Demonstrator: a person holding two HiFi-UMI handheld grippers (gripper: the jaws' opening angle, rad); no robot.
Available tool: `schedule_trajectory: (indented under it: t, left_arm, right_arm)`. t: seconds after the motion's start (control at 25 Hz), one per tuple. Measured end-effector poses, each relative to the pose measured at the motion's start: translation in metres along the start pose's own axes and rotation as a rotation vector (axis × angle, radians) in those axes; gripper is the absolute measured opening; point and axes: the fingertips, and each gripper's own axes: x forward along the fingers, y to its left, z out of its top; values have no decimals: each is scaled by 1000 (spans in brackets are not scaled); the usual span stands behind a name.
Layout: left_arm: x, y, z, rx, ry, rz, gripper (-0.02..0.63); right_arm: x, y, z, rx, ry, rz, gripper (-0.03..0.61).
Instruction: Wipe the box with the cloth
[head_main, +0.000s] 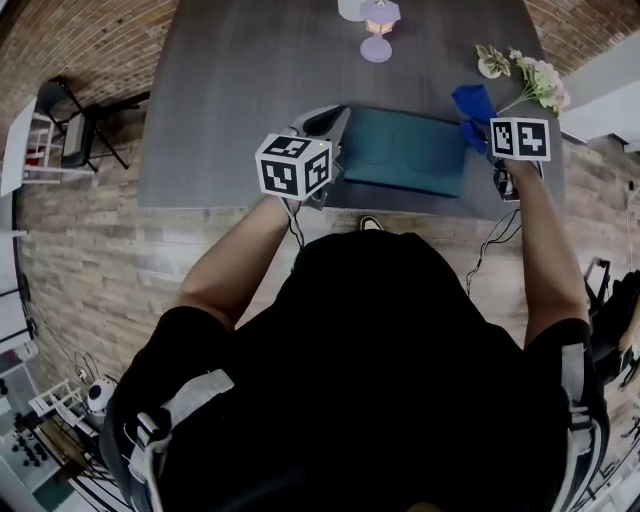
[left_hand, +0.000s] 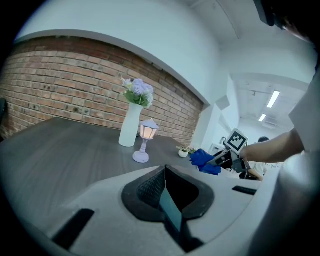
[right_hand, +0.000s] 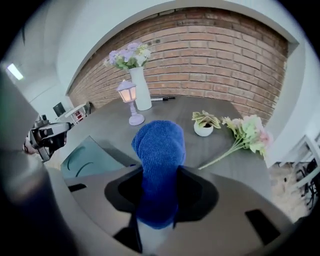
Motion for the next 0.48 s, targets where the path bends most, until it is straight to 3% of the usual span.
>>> schedule_trajectory:
  t: [0.48]
  left_arm:
    - [-71,36,-24,-26,20,-85,11]
  right_arm:
    - [-56,39,-94,257,-4,-142,152]
